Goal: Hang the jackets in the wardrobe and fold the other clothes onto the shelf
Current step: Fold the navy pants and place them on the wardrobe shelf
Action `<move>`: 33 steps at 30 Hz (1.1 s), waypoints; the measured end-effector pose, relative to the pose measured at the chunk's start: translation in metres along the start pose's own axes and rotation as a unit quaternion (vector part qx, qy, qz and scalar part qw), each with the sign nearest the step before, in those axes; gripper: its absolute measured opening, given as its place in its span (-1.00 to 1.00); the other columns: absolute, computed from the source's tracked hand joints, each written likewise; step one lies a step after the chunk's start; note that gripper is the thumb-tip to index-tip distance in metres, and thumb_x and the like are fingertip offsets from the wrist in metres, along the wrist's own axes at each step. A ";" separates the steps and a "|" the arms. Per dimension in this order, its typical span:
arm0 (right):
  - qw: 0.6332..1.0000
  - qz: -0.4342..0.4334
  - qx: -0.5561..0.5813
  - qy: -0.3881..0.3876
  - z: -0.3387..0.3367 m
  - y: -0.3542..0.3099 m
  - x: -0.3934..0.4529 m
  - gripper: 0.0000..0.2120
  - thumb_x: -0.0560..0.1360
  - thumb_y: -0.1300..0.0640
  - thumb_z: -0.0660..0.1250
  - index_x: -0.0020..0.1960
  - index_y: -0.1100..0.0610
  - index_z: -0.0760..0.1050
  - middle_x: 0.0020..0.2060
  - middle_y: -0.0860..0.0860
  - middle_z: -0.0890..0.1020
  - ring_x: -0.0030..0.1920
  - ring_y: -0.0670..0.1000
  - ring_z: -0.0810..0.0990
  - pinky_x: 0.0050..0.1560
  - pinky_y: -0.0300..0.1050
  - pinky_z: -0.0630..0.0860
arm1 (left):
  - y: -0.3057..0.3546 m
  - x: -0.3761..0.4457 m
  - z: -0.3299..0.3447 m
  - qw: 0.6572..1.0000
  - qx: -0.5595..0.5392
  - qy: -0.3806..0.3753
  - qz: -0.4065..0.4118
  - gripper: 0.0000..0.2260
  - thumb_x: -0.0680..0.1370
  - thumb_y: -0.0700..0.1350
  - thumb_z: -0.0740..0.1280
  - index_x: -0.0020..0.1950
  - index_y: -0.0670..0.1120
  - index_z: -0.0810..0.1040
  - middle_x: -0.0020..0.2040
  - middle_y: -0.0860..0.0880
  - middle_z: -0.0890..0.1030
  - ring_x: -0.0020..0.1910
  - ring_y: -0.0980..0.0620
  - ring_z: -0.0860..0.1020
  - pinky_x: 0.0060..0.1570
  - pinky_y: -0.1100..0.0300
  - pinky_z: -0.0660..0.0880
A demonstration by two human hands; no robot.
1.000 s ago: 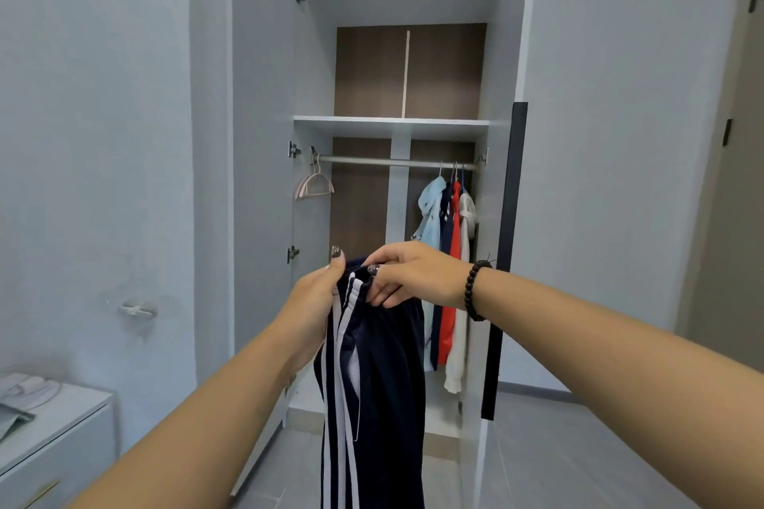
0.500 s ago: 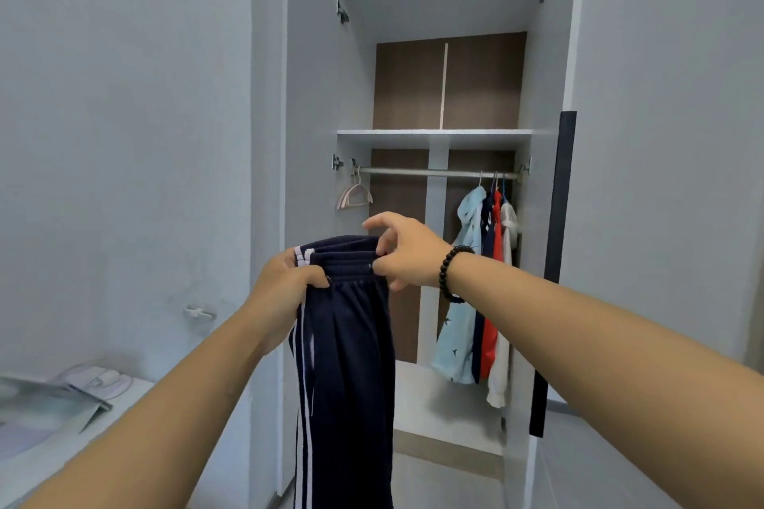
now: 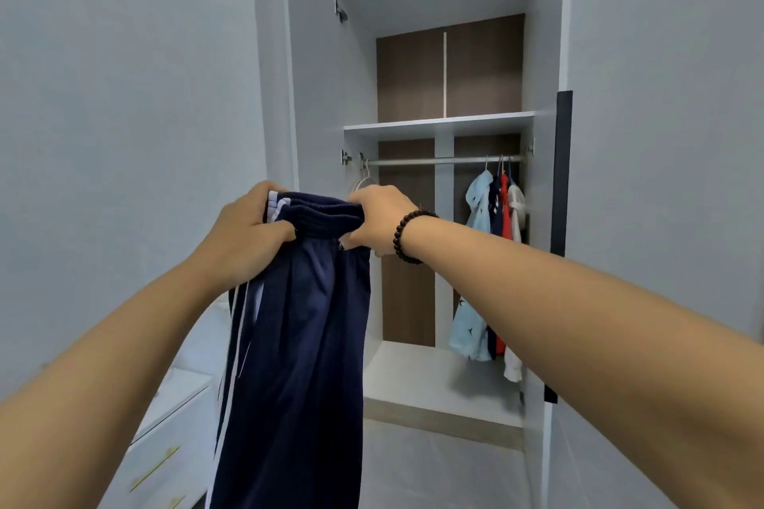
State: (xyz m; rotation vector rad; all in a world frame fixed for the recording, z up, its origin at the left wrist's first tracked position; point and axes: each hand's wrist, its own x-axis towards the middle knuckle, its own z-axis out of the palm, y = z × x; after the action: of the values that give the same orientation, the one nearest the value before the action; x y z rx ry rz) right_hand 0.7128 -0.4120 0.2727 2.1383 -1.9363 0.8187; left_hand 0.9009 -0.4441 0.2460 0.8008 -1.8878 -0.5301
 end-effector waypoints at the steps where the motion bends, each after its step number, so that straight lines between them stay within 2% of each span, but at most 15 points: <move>1: 1.000 0.009 0.000 -0.001 -0.003 -0.001 -0.003 -0.84 0.43 0.13 0.44 -0.02 0.14 0.55 -0.12 0.09 0.64 -0.22 0.10 0.67 -0.17 0.00 0.65 | 0.006 -0.005 0.001 0.999 0.040 -0.005 0.016 -0.79 0.50 -0.21 0.29 -0.02 0.11 0.48 -0.11 0.08 0.58 -0.17 0.12 0.53 -0.24 0.25 0.40; 3: 0.998 0.044 0.047 -0.018 -0.011 0.001 -0.012 -0.92 0.47 0.26 0.39 -0.07 0.14 0.52 -0.16 0.12 0.63 -0.27 0.12 0.68 -0.32 -0.08 0.64 | 0.021 -0.016 0.010 0.995 0.093 -0.018 0.041 -0.86 0.52 -0.10 0.30 0.04 0.09 0.44 -0.13 0.08 0.56 -0.24 0.14 0.50 -0.31 0.27 0.36; 5: 0.980 0.097 0.168 -0.034 -0.020 0.008 -0.026 -0.85 0.48 0.40 0.30 -0.10 0.17 0.50 -0.22 0.15 0.58 -0.29 0.16 0.63 -0.41 -0.09 0.59 | 0.038 -0.027 0.024 0.992 0.108 -0.027 0.066 -0.84 0.53 -0.06 0.31 0.09 0.04 0.42 -0.16 0.07 0.55 -0.28 0.13 0.49 -0.35 0.30 0.35; 7: 0.949 0.129 0.285 -0.027 -0.028 0.023 -0.048 -0.80 0.47 0.49 0.24 -0.02 0.26 0.53 -0.16 0.18 0.56 -0.15 0.19 0.63 -0.24 -0.01 0.64 | 0.058 -0.038 0.043 0.989 0.104 -0.039 0.094 -0.82 0.50 -0.07 0.35 0.07 0.03 0.42 -0.20 0.08 0.55 -0.31 0.14 0.51 -0.41 0.37 0.37; 9: 0.920 0.150 0.361 -0.001 -0.038 0.042 -0.078 -0.74 0.47 0.50 0.20 0.04 0.26 0.54 -0.01 0.21 0.59 0.00 0.17 0.63 -0.11 -0.01 0.65 | 0.080 -0.051 0.067 0.986 0.088 -0.071 0.125 -0.77 0.46 -0.08 0.41 0.03 0.05 0.41 -0.23 0.10 0.56 -0.32 0.23 0.55 -0.47 0.43 0.41; 13: 0.858 0.203 0.469 0.048 -0.061 0.082 -0.151 -0.76 0.51 0.42 0.16 -0.05 0.23 0.56 -0.03 0.19 0.62 0.01 0.13 0.63 -0.20 -0.11 0.64 | 0.113 -0.090 0.130 0.981 -0.002 -0.127 0.148 -0.66 0.36 -0.07 0.51 0.01 0.04 0.40 -0.25 0.08 0.58 -0.36 0.28 0.55 -0.44 0.46 0.43; 14: 0.833 0.234 0.496 0.069 -0.066 0.095 -0.172 -0.77 0.51 0.41 0.15 0.00 0.26 0.55 -0.01 0.19 0.62 0.02 0.13 0.63 -0.23 -0.10 0.64 | 0.118 -0.102 0.149 0.980 -0.031 -0.141 0.138 -0.65 0.34 -0.06 0.52 -0.02 0.05 0.40 -0.27 0.08 0.59 -0.38 0.28 0.55 -0.45 0.45 0.42; 16: 0.783 0.292 0.539 0.103 -0.071 0.123 -0.217 -0.66 0.43 0.43 0.11 0.14 0.34 0.51 0.06 0.22 0.61 0.03 0.17 0.63 -0.25 -0.05 0.63 | 0.125 -0.127 0.190 0.975 -0.079 -0.175 0.110 -0.63 0.31 -0.01 0.53 -0.05 0.06 0.38 -0.28 0.08 0.60 -0.39 0.29 0.55 -0.46 0.46 0.40; 18: 0.748 0.334 0.557 0.140 -0.067 0.152 -0.264 -0.62 0.39 0.39 0.09 0.13 0.34 0.52 0.05 0.21 0.60 -0.03 0.18 0.64 -0.22 0.00 0.63 | 0.129 -0.155 0.233 0.968 -0.109 -0.212 0.083 -0.59 0.29 0.03 0.55 -0.05 0.05 0.37 -0.25 0.08 0.60 -0.39 0.31 0.53 -0.47 0.46 0.39; 21: 0.712 0.398 0.547 0.190 -0.052 0.189 -0.329 -0.83 0.48 0.21 0.18 -0.07 0.22 0.53 -0.02 0.15 0.59 -0.09 0.14 0.60 -0.14 0.01 0.63 | 0.130 -0.204 0.296 0.956 -0.154 -0.248 0.038 -0.55 0.28 0.03 0.56 -0.05 0.06 0.33 -0.24 0.11 0.59 -0.39 0.29 0.53 -0.44 0.40 0.41; 24: 0.703 0.465 0.508 0.179 -0.030 0.225 -0.392 -0.80 0.50 0.06 0.32 0.02 0.18 0.52 -0.05 0.11 0.56 -0.14 0.09 0.56 -0.10 -0.02 0.59 | 0.125 -0.258 0.355 0.931 -0.188 -0.314 -0.007 -0.51 0.28 0.02 0.57 0.01 0.10 0.31 -0.15 0.13 0.62 -0.26 0.23 0.59 -0.29 0.30 0.53; 27: 0.681 0.509 0.511 0.125 -0.004 0.250 -0.444 -0.85 0.49 0.19 0.34 0.01 0.24 0.48 -0.16 0.16 0.56 -0.20 0.12 0.58 -0.06 0.04 0.56 | 0.113 -0.307 0.402 0.902 -0.211 -0.375 -0.045 -0.49 0.26 0.01 0.57 0.01 0.14 0.31 -0.09 0.13 0.66 -0.23 0.29 0.60 -0.31 0.44 0.44; 30: 0.646 0.581 0.485 0.099 0.027 0.265 -0.484 -0.96 0.49 0.32 0.29 -0.13 0.29 0.49 -0.39 0.15 0.59 -0.38 0.09 0.59 -0.25 -0.04 0.58 | 0.091 -0.349 0.432 0.879 -0.213 -0.420 -0.072 -0.52 0.27 -0.04 0.56 0.00 0.13 0.33 -0.08 0.12 0.67 -0.17 0.30 0.60 -0.21 0.40 0.47; 33: 0.614 0.629 0.468 0.094 0.061 0.278 -0.514 -0.90 0.49 0.41 0.23 -0.16 0.31 0.49 -0.43 0.17 0.58 -0.47 0.10 0.57 -0.40 -0.09 0.57 | 0.060 -0.384 0.445 0.856 -0.183 -0.480 -0.059 -0.58 0.34 -0.04 0.52 0.02 0.13 0.33 0.01 0.15 0.64 0.00 0.31 0.58 -0.01 0.29 0.54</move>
State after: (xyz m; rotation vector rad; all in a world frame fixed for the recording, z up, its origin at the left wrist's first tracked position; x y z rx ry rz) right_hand 0.4536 -0.0334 -0.0946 0.1700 -3.0637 2.5102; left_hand 0.5968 -0.1167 -0.1401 0.3961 -2.4942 -1.5304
